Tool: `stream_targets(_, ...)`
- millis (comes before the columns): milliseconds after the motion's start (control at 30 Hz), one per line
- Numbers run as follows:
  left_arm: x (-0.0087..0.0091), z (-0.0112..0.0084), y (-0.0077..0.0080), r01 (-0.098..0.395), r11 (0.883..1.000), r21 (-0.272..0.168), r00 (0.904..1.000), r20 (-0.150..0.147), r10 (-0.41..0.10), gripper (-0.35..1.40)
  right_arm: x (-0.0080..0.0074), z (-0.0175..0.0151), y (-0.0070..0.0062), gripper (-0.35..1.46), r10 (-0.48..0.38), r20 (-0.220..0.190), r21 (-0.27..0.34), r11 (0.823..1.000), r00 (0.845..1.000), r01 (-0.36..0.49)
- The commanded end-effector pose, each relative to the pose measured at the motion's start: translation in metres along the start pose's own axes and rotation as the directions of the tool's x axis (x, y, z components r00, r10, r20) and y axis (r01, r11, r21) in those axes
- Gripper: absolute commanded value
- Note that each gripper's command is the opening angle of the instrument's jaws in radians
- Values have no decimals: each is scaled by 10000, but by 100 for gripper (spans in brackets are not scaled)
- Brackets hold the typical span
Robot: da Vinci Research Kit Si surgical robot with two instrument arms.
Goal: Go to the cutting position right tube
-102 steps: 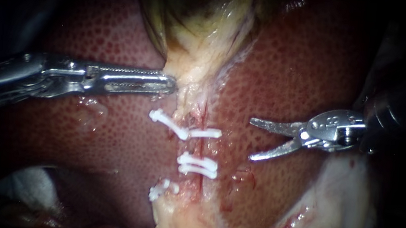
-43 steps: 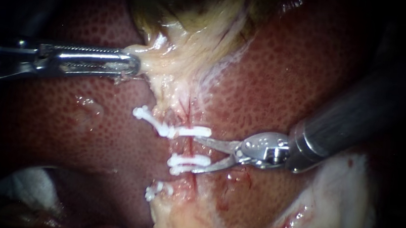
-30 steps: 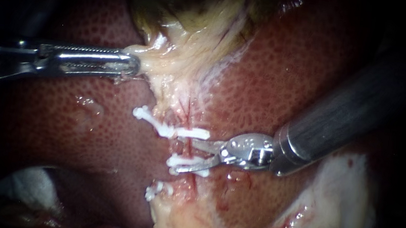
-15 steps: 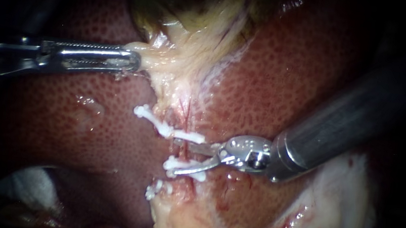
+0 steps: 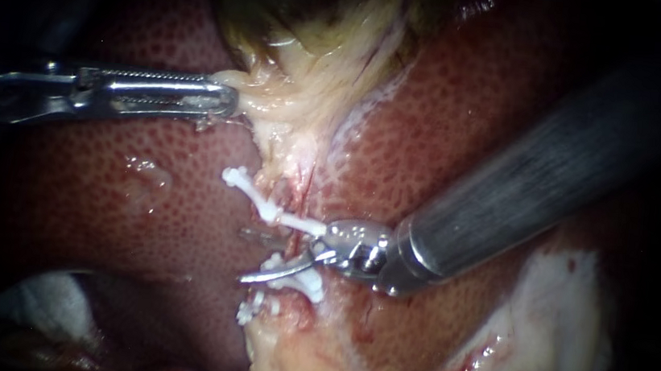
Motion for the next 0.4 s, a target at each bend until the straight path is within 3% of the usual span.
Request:
stream_targets(33,0,0,0,-3,10000,2,10000,0,3,-35,0,-1,1,126,1,3,0,10000,10000,-1)
stream_targets(100,0,0,0,-3,10000,2,10000,0,3,-35,0,-2,2,116,3,-7,-32,10000,10000,-3)
stream_targets(400,-1,0,-2,-7,10000,-9,10000,3,7,-35,-2,-4,2,116,-2,-23,-82,10000,10000,2)
